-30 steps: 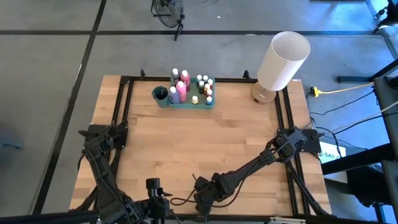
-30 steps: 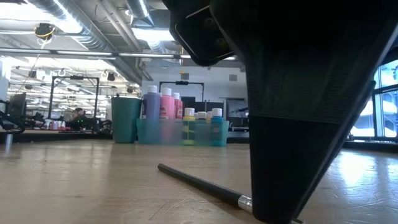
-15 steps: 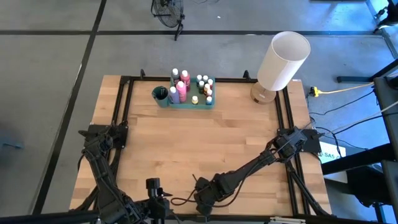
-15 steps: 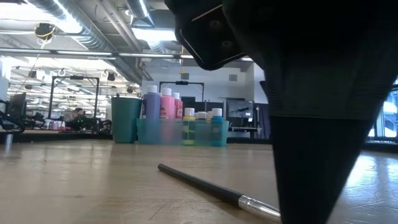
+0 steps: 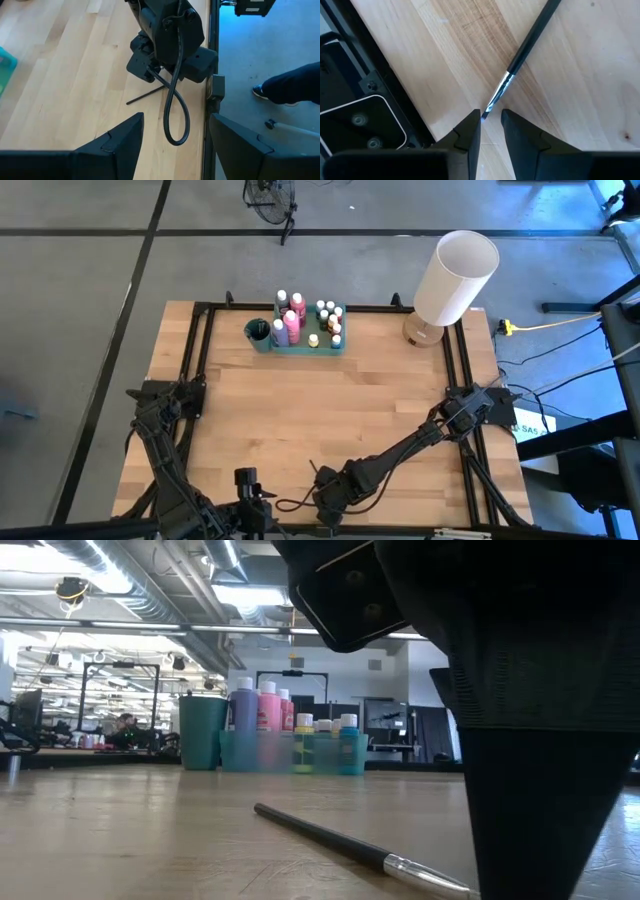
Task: Pick & Place Paint Supplies
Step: Put the silver paintbrush into the green cup
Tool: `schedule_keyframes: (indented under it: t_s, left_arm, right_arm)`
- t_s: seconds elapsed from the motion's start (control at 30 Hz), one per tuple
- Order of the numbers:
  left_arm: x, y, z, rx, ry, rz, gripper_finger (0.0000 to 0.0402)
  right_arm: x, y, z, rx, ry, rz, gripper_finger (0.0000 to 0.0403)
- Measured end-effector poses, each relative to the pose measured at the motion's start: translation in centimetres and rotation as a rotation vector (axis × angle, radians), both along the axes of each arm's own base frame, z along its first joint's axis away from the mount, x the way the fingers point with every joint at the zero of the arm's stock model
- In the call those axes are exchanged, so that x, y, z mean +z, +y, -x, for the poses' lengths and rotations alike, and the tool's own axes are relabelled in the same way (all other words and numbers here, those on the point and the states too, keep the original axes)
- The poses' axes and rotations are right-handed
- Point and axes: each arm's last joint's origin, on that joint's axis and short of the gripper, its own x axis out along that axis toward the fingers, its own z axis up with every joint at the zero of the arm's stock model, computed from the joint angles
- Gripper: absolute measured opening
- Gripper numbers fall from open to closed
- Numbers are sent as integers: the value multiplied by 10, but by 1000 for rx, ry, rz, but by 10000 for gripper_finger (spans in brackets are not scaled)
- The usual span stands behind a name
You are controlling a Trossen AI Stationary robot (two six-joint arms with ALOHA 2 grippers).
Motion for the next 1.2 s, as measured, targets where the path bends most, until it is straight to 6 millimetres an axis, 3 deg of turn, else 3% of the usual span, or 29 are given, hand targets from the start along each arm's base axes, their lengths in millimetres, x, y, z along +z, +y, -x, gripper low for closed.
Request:
schedule_keyframes:
  t_s: [1.2]
  left_arm:
    - [0, -1, -1, -6, -6, 5, 223]
  right_arm:
    - [0, -2, -5, -30, -45, 10, 87]
